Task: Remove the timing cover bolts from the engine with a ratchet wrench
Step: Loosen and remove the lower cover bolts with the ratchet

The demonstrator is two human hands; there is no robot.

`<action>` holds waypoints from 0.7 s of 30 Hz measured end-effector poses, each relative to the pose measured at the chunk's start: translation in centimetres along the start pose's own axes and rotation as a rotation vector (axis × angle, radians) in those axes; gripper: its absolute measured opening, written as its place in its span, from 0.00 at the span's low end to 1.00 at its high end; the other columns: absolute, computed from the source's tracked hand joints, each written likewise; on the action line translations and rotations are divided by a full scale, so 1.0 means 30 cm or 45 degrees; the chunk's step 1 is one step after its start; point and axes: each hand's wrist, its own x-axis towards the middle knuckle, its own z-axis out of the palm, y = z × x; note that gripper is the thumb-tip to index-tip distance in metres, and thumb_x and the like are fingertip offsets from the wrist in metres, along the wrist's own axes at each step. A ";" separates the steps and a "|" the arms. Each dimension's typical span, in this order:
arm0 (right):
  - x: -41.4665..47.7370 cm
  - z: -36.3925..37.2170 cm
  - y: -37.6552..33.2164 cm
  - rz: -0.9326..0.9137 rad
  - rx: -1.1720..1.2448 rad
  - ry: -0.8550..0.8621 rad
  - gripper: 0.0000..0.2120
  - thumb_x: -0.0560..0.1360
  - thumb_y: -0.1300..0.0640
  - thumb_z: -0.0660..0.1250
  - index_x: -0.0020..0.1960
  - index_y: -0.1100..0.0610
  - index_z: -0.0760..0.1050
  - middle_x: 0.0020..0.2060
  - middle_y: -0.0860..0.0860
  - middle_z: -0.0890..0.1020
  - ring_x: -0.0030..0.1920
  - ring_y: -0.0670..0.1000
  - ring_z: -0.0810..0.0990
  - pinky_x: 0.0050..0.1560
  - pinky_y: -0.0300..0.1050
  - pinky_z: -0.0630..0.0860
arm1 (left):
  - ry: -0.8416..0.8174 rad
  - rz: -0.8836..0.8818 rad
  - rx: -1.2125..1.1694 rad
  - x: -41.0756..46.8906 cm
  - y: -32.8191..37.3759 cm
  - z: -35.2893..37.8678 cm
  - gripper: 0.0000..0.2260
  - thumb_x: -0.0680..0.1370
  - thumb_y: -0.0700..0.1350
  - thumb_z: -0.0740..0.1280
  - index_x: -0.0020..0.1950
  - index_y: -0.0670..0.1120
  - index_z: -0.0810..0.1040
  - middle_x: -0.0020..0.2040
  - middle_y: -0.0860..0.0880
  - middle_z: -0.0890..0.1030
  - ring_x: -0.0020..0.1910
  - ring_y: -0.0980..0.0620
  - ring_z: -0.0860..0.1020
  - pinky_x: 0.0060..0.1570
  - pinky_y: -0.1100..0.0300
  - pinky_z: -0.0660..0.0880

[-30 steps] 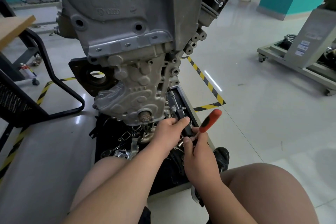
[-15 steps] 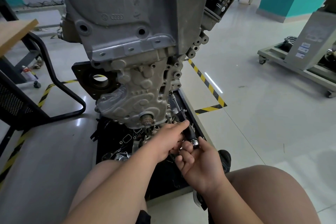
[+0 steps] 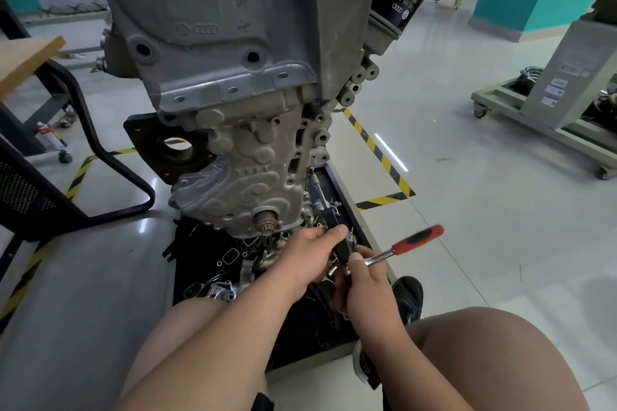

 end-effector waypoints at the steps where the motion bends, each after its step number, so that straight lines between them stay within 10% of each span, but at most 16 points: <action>1: -0.004 -0.006 0.001 -0.156 -0.242 0.034 0.07 0.83 0.54 0.54 0.59 0.53 0.66 0.31 0.46 0.78 0.28 0.44 0.75 0.32 0.39 0.71 | 0.022 0.015 0.018 0.001 -0.002 0.001 0.14 0.77 0.54 0.68 0.39 0.45 0.75 0.23 0.52 0.64 0.19 0.55 0.61 0.21 0.67 0.57; 7: -0.005 -0.014 0.014 -0.488 -0.888 0.045 0.11 0.81 0.48 0.54 0.60 0.41 0.53 0.37 0.42 0.76 0.39 0.50 0.81 0.38 0.48 0.72 | 0.071 0.041 0.037 0.000 -0.004 0.006 0.15 0.75 0.56 0.70 0.40 0.45 0.79 0.23 0.52 0.65 0.21 0.55 0.62 0.23 0.65 0.59; 21: 0.006 -0.002 -0.025 0.424 0.974 -0.272 0.17 0.83 0.51 0.53 0.42 0.60 0.71 0.27 0.52 0.69 0.21 0.48 0.61 0.28 0.44 0.71 | -0.028 -0.052 -0.049 -0.007 0.015 0.001 0.11 0.80 0.53 0.65 0.47 0.45 0.75 0.22 0.54 0.62 0.19 0.56 0.59 0.20 0.68 0.54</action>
